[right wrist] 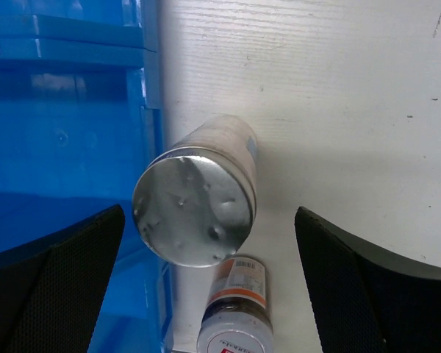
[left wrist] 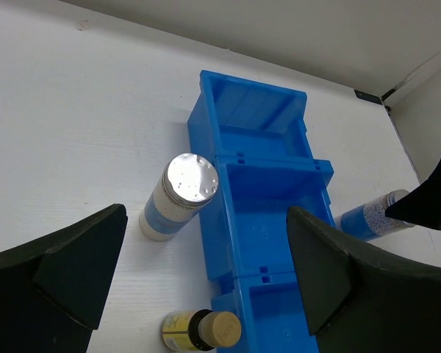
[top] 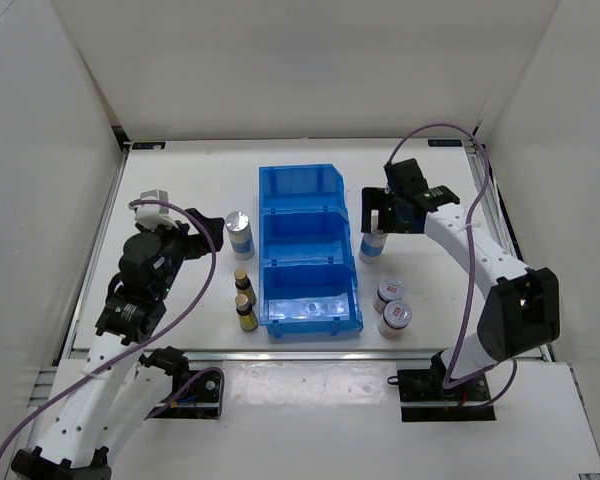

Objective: Organize the condiment bottles

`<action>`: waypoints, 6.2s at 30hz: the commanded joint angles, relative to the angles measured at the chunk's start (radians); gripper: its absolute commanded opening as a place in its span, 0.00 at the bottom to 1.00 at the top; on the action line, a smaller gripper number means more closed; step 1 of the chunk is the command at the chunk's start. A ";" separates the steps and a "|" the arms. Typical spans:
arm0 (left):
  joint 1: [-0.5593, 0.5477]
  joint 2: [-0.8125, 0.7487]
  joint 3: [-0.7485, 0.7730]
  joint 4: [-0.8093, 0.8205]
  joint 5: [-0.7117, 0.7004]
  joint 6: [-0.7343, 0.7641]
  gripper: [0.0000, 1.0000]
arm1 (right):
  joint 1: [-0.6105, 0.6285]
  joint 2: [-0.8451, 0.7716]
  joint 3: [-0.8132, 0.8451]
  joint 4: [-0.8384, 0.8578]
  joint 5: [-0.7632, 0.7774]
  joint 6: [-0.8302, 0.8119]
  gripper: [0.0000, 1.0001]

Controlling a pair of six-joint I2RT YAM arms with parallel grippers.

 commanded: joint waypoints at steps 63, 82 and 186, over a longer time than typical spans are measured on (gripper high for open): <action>-0.003 0.098 -0.037 0.022 -0.094 -0.058 1.00 | 0.499 -0.261 -0.171 -0.002 -0.019 0.019 0.07; -0.003 0.176 -0.003 0.022 0.032 0.008 1.00 | 0.541 -0.395 -0.075 -0.022 0.182 0.089 1.00; -0.557 0.653 0.381 -0.340 0.149 0.129 0.38 | 0.282 -0.428 -0.251 -0.197 0.188 0.247 1.00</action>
